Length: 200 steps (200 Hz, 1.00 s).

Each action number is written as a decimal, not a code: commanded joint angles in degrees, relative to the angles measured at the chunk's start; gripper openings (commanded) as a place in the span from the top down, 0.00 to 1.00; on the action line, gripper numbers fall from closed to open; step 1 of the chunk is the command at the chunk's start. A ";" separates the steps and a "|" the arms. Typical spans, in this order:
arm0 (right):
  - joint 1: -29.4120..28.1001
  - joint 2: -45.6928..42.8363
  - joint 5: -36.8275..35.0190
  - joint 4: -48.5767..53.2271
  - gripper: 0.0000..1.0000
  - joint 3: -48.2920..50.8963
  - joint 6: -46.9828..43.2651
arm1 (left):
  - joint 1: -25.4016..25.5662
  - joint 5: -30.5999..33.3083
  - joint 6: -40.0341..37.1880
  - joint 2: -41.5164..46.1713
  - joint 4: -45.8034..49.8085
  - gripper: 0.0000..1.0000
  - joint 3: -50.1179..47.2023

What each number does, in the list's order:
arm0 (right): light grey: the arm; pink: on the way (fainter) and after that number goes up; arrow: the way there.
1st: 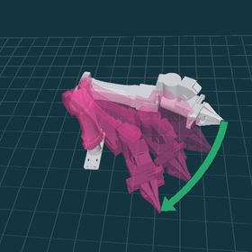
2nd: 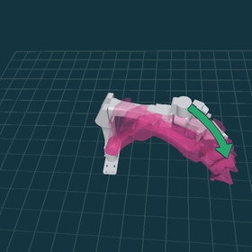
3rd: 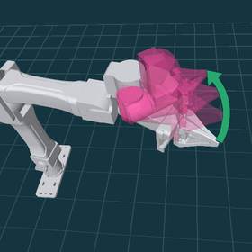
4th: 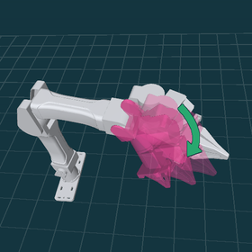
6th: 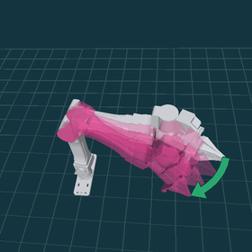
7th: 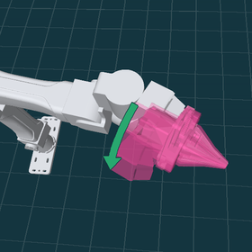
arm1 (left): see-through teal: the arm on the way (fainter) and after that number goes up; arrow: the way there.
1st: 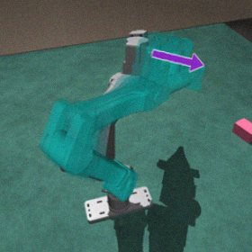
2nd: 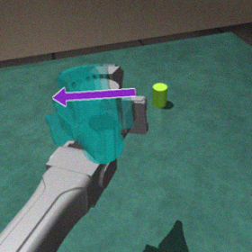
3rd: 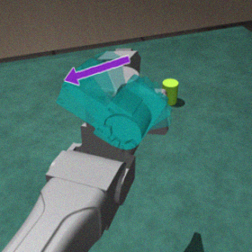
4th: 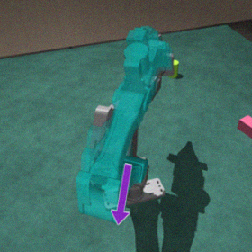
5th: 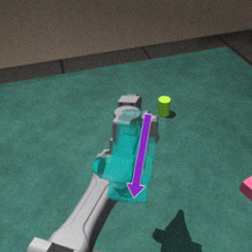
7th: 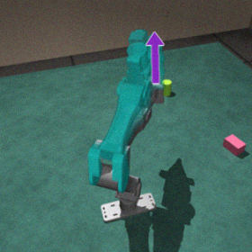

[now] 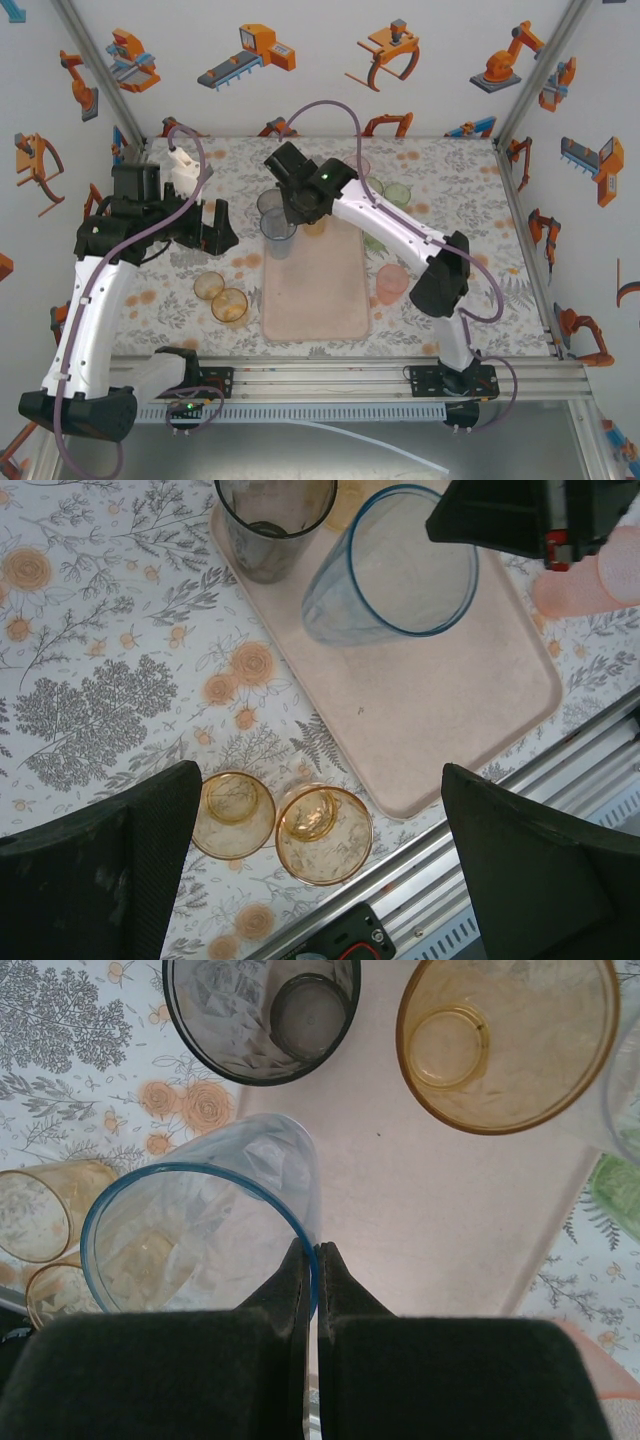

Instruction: Place the glasses into the tray

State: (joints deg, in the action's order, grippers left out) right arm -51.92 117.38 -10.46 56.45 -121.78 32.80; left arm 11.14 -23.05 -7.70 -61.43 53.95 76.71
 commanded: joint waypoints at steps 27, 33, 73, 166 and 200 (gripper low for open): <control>-0.29 2.87 1.00 -2.79 1.00 -2.53 1.48 | -0.50 -2.04 0.54 1.51 -0.26 0.03 0.01; -0.26 3.10 0.98 -2.79 1.00 -2.46 1.48 | -0.50 -2.18 0.53 1.52 -0.33 0.03 -0.02; -0.29 4.50 0.96 -2.70 1.00 -2.73 1.44 | -0.50 -2.70 0.53 1.14 -0.34 0.03 0.00; -0.21 7.93 0.97 -2.49 1.00 -4.15 1.47 | -0.50 -2.97 0.42 1.26 -0.57 0.03 -0.24; -0.20 8.82 -0.13 -1.51 1.00 -4.59 1.11 | -0.50 -2.97 0.43 1.09 -0.60 0.03 -0.42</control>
State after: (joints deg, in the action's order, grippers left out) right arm -51.90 126.02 -10.07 54.61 -123.85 33.21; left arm 10.87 -24.73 -7.70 -60.86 53.76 76.69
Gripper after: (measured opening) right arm 0.008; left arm 0.972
